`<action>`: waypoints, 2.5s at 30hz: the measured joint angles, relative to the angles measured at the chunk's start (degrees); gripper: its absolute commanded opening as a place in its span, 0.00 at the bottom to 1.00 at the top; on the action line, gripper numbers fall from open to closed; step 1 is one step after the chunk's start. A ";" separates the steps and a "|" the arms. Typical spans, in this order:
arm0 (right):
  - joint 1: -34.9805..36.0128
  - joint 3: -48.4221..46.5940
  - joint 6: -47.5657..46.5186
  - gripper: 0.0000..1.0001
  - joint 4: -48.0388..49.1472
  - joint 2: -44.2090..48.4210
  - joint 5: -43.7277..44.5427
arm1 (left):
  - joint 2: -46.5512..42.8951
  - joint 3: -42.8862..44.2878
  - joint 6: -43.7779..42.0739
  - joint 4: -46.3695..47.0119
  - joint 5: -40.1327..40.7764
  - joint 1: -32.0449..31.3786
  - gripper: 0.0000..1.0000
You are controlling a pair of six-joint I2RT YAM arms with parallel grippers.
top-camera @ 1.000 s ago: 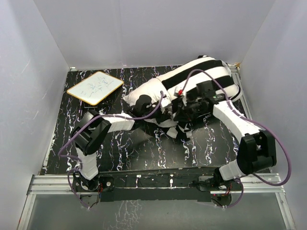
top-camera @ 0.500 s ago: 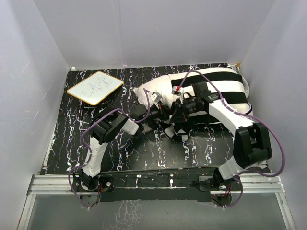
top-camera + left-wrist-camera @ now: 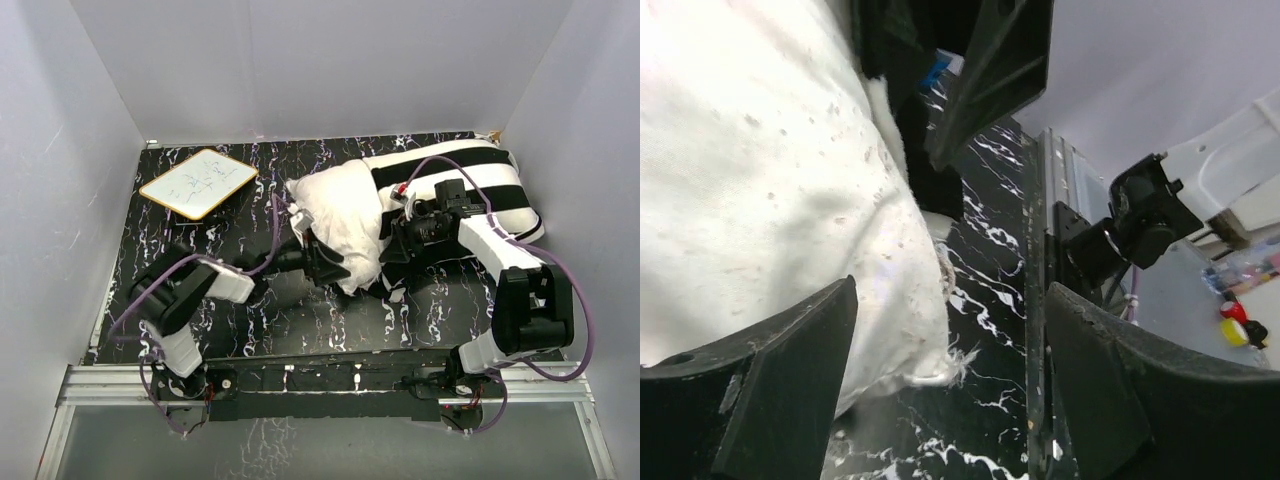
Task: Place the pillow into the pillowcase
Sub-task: Stuff the pillow into the pillowcase.
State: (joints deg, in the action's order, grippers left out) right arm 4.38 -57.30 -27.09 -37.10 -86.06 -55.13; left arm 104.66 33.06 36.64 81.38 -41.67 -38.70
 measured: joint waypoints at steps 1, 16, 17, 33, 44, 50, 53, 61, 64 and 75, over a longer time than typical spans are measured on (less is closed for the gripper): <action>-0.04 0.00 -1.16 0.54 -0.61 0.33 0.20 | -3.58 -0.11 -1.25 -4.94 -0.70 0.87 0.76; -0.31 -25.00 -2.89 0.88 -3.54 9.14 7.39 | -13.94 27.02 -6.54 -67.45 20.96 15.98 0.97; -0.09 -26.64 -0.59 0.87 -1.73 7.21 8.20 | -11.82 28.92 -5.88 -68.70 21.99 15.93 0.97; 10.47 -44.26 16.48 0.17 10.34 -28.79 42.82 | 11.21 38.82 2.25 -55.41 14.05 15.21 0.12; 9.97 -44.30 10.88 0.08 6.43 -26.29 36.68 | 10.75 33.83 -13.64 -43.93 8.00 9.73 0.01; 13.90 -51.28 12.55 0.08 -0.50 -27.45 24.70 | 10.82 32.37 -15.26 -33.81 5.90 6.99 0.00; 18.34 -51.39 14.67 0.08 -1.60 -27.36 21.29 | 10.82 27.36 -13.73 -21.33 5.46 6.95 0.00; 23.08 -40.13 21.16 0.08 3.78 -16.83 15.06 | 10.99 16.61 -7.76 3.48 6.29 5.81 0.00; 23.06 -36.46 21.86 0.08 4.92 -10.97 14.95 | 10.67 15.06 -6.12 7.76 11.54 4.07 0.00; 21.97 -22.40 13.66 0.32 8.79 -9.29 19.82 | 4.48 4.26 -1.20 0.94 35.06 2.40 0.58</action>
State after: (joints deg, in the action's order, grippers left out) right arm 26.35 -79.70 -13.43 -28.32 -95.35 -35.31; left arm 109.14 37.32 35.44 82.32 -6.61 -36.29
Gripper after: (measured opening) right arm 0.090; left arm 0.364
